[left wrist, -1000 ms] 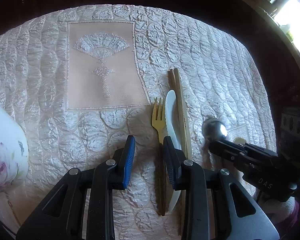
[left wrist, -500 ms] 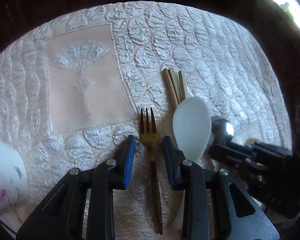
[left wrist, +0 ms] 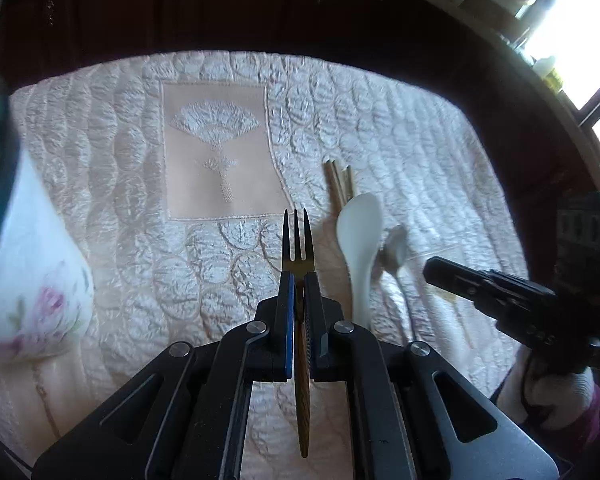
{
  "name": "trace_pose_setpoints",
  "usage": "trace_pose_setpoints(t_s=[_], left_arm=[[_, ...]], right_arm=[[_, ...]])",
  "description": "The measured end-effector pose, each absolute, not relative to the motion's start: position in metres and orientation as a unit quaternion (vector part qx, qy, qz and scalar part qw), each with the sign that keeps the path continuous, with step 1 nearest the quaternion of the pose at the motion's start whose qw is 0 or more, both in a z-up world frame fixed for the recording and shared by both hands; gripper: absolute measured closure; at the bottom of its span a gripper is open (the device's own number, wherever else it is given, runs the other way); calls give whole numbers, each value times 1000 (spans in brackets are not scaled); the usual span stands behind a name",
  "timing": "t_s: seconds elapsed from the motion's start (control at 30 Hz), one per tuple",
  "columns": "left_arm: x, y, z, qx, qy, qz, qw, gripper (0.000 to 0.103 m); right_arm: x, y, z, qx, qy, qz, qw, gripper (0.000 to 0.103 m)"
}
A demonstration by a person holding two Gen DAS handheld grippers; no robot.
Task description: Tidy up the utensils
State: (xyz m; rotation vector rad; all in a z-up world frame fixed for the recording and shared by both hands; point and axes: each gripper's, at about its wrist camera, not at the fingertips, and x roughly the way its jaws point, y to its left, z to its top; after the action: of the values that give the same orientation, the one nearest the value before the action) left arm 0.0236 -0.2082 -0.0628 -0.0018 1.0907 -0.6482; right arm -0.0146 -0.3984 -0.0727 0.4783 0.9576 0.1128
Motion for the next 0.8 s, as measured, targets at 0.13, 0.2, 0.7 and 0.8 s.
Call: trace_pose_setpoints(t_s=[0.13,0.2,0.7,0.8], left_arm=[[13,-193,-45,-14,490,-309,815,100],[9,-187,-40,-15,486,-310,817,100],[-2,-167,-31,-34,486,-301,820,101],[-6,-163,-24,-32,475,-302,826,101]], right_arm=[[-11,-398,-75,222,466,43,855,100],[-10,-395,-80,210,478,41,852,93],[22,-376,-116,208,486,33,848,98],[12,-381,-105,216,472,34,854,98]])
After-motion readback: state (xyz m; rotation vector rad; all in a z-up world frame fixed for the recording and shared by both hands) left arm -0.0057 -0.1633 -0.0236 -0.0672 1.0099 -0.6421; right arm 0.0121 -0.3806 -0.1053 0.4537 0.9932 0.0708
